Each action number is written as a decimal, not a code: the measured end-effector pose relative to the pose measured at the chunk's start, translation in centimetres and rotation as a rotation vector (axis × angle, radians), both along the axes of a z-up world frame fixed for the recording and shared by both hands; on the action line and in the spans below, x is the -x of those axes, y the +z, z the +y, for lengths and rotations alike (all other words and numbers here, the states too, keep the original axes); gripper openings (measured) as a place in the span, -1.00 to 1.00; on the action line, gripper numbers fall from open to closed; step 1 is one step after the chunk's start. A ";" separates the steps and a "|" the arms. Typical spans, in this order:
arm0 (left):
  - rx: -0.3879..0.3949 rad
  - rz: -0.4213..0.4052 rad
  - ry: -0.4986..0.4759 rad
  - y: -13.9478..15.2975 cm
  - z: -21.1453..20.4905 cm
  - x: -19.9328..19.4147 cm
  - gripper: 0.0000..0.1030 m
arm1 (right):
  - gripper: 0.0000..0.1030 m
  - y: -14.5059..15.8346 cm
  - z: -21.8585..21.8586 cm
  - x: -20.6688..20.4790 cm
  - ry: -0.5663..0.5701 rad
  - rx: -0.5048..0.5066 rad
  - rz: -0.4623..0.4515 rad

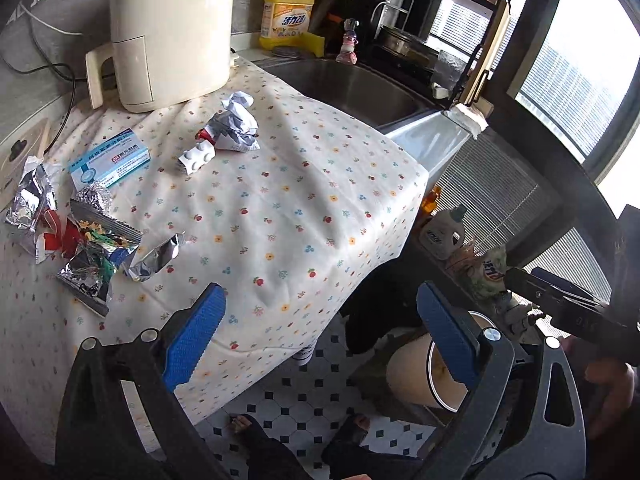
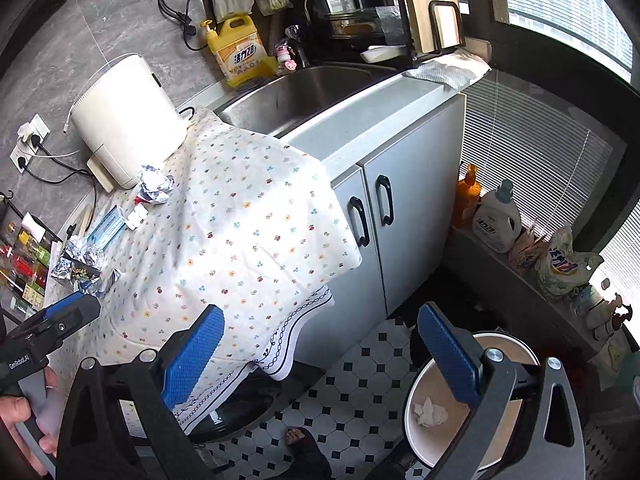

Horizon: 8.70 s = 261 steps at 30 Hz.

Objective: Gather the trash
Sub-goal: 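Move both tools back over the counter toward the foil wrappers, then grasp the snack bag with the right gripper while the left gripper grasps a foil wrapper, then carry snack bag and foil wrapper to the white bucket and release both, then move both tools back over the counter toward the red wrappers, then grasp the red paper wrapper with the left gripper while the right gripper grasps another red wrapper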

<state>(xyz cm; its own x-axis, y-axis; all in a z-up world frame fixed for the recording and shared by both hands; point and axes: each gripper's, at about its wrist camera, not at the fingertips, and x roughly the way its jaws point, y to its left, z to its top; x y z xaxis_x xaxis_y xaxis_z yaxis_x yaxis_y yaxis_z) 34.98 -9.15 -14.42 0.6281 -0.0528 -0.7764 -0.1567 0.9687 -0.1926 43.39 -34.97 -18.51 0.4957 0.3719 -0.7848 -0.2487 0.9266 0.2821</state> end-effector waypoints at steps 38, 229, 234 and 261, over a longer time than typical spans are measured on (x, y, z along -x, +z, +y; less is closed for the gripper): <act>0.021 -0.071 0.244 -1.4 27.7 6.7 0.19 | 0.23 -2.2 31.7 4.1 0.379 -0.142 0.140; -0.045 -0.119 0.282 -0.6 25.0 6.7 0.83 | 0.85 2.8 25.1 3.9 0.165 -0.023 -0.140; -0.019 -0.081 0.235 -1.8 26.7 5.1 0.81 | 0.85 2.4 26.2 4.5 0.145 -0.004 -0.129; 0.075 -0.024 0.190 -5.1 29.1 3.0 0.03 | 0.79 0.9 30.0 5.5 0.186 0.032 -0.034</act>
